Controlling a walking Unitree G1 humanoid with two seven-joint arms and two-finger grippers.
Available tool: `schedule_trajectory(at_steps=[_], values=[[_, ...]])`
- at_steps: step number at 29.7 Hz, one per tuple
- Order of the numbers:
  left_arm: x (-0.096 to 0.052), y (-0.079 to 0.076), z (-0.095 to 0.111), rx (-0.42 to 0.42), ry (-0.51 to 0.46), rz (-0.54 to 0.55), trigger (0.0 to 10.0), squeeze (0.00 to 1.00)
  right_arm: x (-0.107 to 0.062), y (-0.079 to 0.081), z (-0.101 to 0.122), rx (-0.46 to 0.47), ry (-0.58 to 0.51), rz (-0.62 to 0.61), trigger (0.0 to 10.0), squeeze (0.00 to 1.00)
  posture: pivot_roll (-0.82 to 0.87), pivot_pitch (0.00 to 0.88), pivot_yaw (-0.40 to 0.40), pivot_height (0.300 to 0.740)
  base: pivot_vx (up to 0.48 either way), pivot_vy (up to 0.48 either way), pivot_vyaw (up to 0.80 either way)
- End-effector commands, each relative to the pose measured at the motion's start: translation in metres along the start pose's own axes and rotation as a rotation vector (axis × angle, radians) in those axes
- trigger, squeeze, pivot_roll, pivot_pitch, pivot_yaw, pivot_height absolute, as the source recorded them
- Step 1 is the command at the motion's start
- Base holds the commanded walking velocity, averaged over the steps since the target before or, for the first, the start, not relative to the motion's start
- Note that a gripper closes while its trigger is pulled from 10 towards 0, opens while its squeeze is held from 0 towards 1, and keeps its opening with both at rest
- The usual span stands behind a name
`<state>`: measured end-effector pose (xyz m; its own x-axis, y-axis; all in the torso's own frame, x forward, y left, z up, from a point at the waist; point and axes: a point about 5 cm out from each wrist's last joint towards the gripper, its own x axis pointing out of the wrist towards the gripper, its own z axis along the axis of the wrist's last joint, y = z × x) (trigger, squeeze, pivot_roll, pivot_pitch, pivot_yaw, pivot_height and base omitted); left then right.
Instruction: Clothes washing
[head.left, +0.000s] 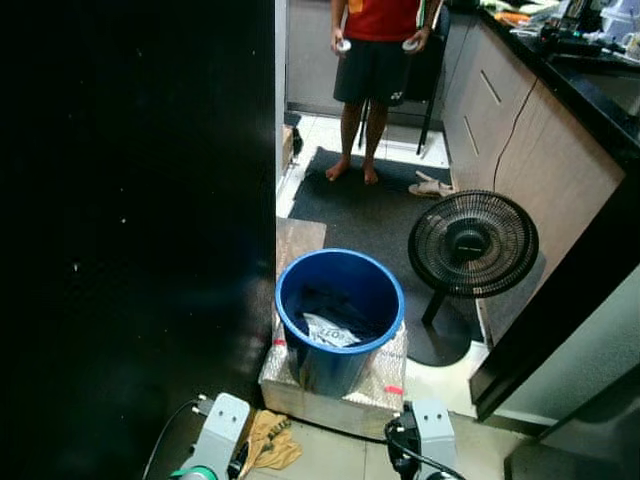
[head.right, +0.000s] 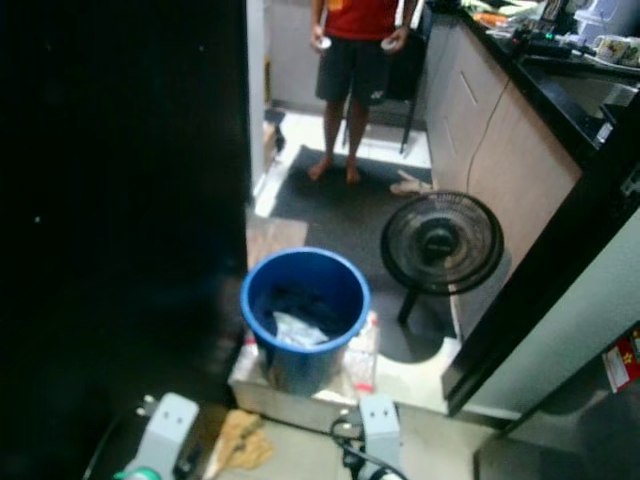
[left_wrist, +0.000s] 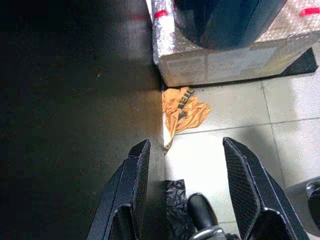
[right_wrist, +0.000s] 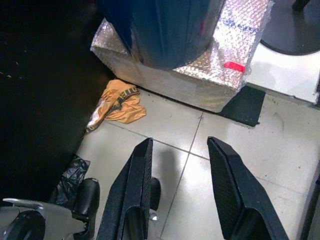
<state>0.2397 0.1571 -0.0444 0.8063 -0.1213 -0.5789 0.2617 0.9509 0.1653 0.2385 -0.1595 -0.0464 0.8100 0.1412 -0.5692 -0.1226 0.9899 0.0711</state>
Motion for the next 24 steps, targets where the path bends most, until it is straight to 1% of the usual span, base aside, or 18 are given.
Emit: schedule_trajectory(at_steps=[1,2,5,19,24], values=[[-0.0024,-0.0023,-0.0073,0.000,0.025,-0.009,10.0,0.00,-0.0021,-0.0006,-0.0062,0.012,0.021,-0.007,10.0,0.00,0.02,0.001,-0.017,0.740,0.000,0.000,0.00],[-0.0024,-0.0023,-0.0073,0.000,0.025,-0.009,10.0,0.00,-0.0021,-0.0006,-0.0062,0.012,0.021,-0.007,10.0,0.00,0.02,0.001,-0.017,0.740,0.000,0.000,0.00],[-0.0024,-0.0023,-0.0070,0.006,0.021,-0.013,10.0,0.00,-0.0022,-0.0002,-0.0067,0.012,0.023,-0.006,10.0,0.00,0.02,0.001,-0.017,0.740,0.000,-0.334,0.00],[-0.0025,-0.0032,-0.0065,0.006,0.013,-0.016,10.0,0.00,-0.0023,0.0004,-0.0071,0.011,0.022,-0.003,10.0,0.00,0.02,0.006,-0.017,0.740,0.000,-0.408,0.00],[-0.0027,-0.0028,-0.0066,-0.012,0.009,-0.009,10.0,0.00,-0.0025,0.0006,-0.0075,0.012,0.023,-0.003,10.0,0.00,0.02,0.008,-0.017,0.740,0.000,0.000,0.00]])
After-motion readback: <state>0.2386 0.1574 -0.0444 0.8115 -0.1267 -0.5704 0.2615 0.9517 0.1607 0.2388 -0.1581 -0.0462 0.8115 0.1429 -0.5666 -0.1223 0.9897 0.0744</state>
